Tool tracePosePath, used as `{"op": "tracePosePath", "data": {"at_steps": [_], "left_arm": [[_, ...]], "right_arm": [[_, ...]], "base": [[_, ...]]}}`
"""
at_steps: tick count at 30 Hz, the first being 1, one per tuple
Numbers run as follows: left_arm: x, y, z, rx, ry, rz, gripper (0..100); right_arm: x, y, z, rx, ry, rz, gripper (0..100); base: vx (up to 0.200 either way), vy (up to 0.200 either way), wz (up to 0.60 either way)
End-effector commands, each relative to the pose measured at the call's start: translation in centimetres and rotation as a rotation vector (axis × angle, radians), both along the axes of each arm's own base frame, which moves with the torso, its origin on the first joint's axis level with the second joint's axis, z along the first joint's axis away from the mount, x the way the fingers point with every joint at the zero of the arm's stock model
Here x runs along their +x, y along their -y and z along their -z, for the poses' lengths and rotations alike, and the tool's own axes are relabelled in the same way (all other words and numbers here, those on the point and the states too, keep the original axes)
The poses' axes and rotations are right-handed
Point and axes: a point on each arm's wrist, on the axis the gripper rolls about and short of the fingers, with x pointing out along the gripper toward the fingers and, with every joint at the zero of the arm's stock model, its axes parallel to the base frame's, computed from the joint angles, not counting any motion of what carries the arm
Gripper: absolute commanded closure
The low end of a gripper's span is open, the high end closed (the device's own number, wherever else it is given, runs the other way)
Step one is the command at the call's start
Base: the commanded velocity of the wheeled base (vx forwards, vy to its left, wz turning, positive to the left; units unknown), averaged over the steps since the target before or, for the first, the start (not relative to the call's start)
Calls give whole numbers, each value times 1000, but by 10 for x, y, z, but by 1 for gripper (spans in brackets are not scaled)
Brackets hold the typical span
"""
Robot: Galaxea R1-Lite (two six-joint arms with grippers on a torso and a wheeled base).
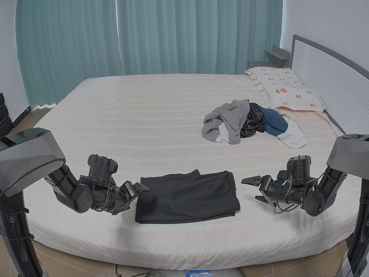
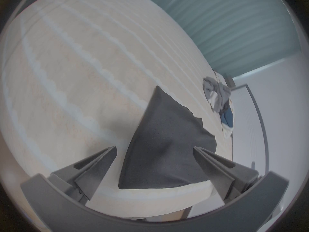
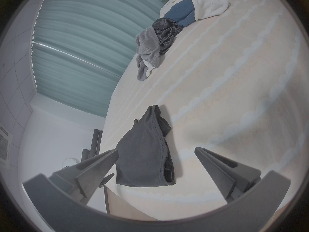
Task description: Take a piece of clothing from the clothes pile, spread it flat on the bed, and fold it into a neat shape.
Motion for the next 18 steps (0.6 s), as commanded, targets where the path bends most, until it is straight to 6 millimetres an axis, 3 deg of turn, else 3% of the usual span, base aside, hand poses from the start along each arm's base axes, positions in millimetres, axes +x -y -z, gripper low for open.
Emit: {"op": "tracePosePath", "data": {"at_steps": [1,6,18], "left_arm": [[6,1,10,42,36,79,0],[15,4,31,49,104,107,0],[28,8,37,36,155,104,0]], "right_arm": [[-1,0,3,5,-11,-12,0],[-3,0,3,4,-14,-13,0],[-5,0,2,18,8,-26,0]], "base": [[0,0,0],[0,0,0],[0,0,0]]}}
